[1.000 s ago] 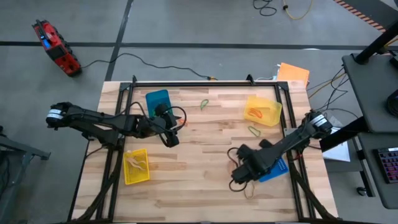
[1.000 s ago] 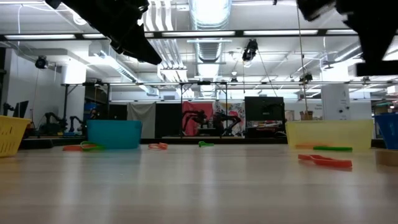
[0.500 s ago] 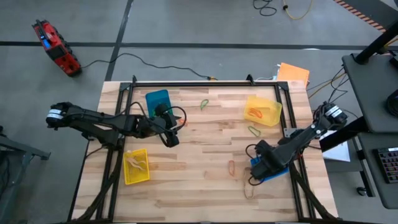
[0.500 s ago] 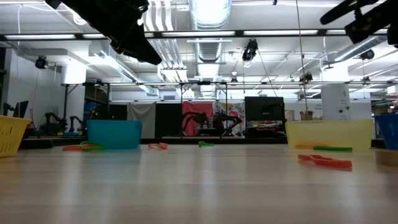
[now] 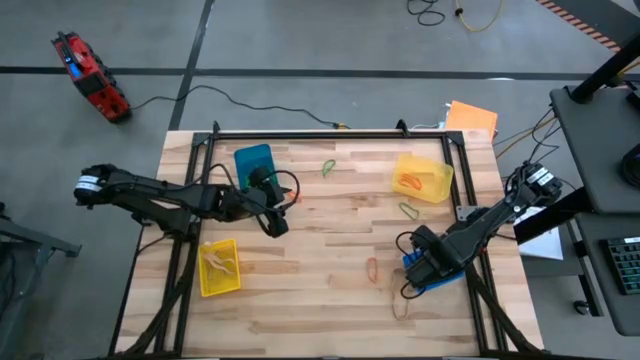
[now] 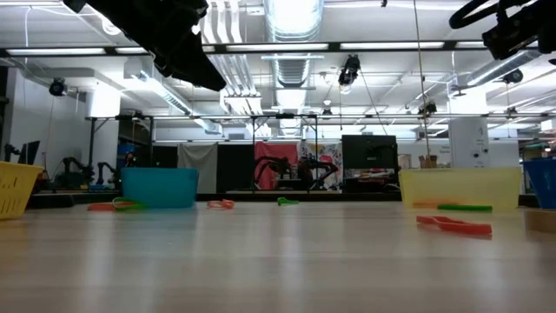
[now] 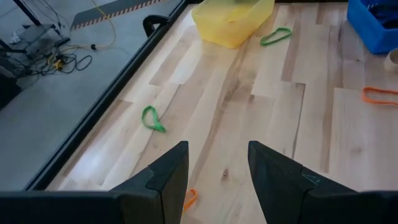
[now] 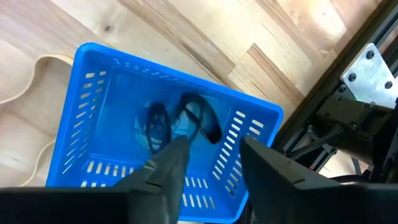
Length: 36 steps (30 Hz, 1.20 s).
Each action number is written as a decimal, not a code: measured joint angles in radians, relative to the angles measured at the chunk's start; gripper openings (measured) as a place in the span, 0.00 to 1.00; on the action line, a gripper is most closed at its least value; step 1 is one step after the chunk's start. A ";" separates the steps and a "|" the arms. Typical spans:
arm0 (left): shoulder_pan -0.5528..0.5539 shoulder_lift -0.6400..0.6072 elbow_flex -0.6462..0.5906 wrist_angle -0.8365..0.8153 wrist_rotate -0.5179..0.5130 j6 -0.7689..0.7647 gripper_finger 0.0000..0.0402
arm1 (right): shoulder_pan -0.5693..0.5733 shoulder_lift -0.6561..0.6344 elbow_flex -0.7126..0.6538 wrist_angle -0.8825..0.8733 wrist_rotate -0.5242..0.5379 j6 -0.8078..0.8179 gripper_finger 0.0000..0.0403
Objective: Sort rubber bands into baskets
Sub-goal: Put the black rubber band into the bottom blue bin, then put the brown rubber band into the bottom yellow bin
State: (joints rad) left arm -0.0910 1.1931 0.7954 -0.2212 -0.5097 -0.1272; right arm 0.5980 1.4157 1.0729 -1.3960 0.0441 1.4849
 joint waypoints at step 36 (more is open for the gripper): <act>-0.198 0.000 -0.007 0.069 0.004 -0.163 0.38 | 0.039 0.020 0.004 0.715 0.131 -0.304 0.53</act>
State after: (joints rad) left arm -0.2895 1.1927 0.7883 -0.1523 -0.5052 -0.2901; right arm 0.6373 1.4359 1.0766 -0.6815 0.1752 1.1808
